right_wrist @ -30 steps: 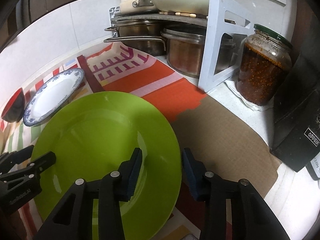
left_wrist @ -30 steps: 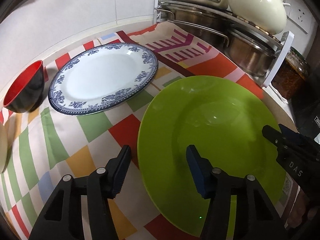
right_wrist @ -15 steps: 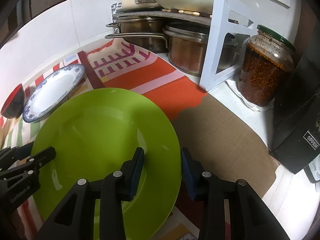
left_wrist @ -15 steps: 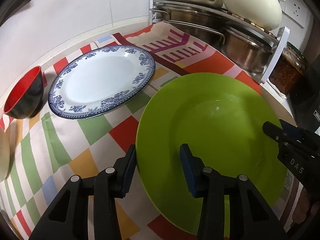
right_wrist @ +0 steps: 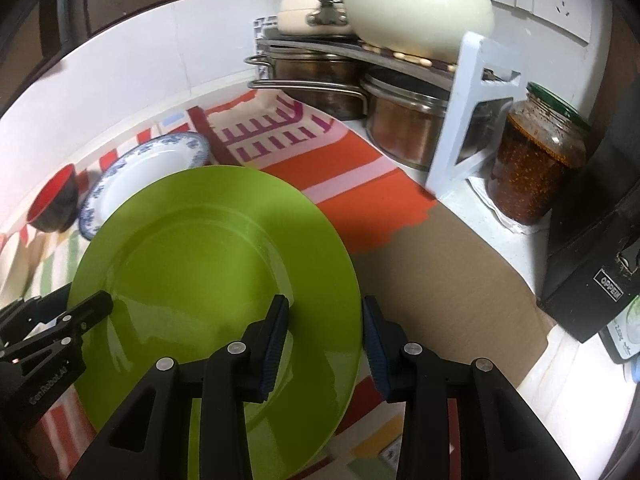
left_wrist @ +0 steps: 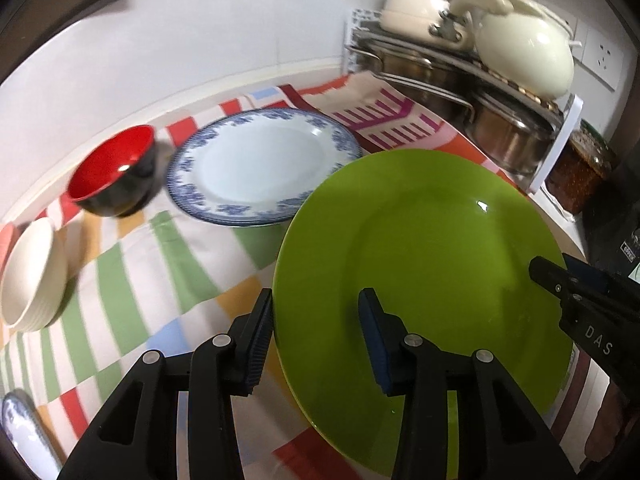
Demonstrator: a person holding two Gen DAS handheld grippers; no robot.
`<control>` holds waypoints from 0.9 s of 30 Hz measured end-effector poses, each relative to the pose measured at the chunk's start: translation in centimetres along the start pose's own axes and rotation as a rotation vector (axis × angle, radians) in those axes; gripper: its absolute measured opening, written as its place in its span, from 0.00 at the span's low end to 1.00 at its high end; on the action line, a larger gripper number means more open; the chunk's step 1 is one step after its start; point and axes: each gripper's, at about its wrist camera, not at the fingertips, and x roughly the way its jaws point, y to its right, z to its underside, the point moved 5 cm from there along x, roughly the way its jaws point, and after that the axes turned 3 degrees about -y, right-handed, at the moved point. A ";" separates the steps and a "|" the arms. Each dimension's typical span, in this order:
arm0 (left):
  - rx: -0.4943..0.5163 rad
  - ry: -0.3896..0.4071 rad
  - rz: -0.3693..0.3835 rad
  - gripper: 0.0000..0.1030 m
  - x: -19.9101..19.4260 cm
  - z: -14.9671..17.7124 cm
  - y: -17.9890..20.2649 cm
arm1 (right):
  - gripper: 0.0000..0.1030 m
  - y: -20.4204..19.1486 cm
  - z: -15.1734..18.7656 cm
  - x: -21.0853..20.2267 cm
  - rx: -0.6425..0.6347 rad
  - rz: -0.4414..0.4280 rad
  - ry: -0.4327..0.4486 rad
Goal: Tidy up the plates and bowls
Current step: 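Close both grippers on the green plate's rim and lift it, then carry the green plate with both grippers toward the large blue-and-white plate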
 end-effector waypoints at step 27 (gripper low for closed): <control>-0.203 0.091 -0.138 0.40 -10.0 6.5 -12.1 | 0.37 -12.8 2.9 -7.6 -0.196 -0.125 0.054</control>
